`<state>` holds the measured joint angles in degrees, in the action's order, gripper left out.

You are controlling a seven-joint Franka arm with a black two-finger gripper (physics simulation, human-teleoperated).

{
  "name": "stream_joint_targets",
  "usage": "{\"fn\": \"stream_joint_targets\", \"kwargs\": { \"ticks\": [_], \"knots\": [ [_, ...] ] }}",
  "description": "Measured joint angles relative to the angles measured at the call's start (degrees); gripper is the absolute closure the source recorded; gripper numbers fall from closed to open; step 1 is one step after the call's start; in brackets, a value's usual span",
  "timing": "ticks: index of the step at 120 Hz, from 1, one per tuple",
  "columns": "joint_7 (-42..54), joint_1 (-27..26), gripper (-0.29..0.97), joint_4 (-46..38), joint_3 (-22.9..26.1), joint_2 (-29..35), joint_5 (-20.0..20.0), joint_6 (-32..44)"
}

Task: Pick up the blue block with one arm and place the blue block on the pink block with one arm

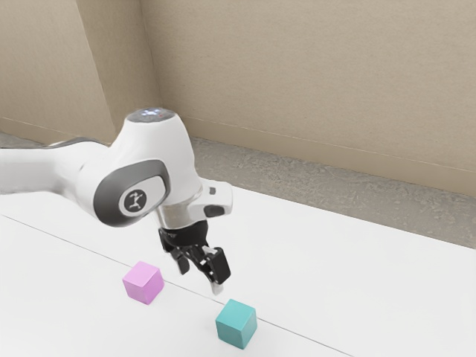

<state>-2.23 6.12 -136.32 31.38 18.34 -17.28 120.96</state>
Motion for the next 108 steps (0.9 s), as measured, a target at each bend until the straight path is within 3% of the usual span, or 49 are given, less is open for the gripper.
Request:
{"fn": "stream_joint_targets", "kwargs": {
  "ticks": [35, 56, 89, 108],
  "knots": [
    [-10.57, 0.03, 0.00, -2.08, 0.57, -7.71, -0.80, 16.25],
    [-15.35, -0.12, 0.00, -2.78, 2.01, -10.84, -0.33, 19.25],
    [-20.57, -0.11, 0.00, -2.30, 2.27, -11.28, 12.08, 14.89],
    [-22.17, -0.20, 0.00, -2.13, 2.50, -12.56, 13.91, 14.90]
  ]
}}
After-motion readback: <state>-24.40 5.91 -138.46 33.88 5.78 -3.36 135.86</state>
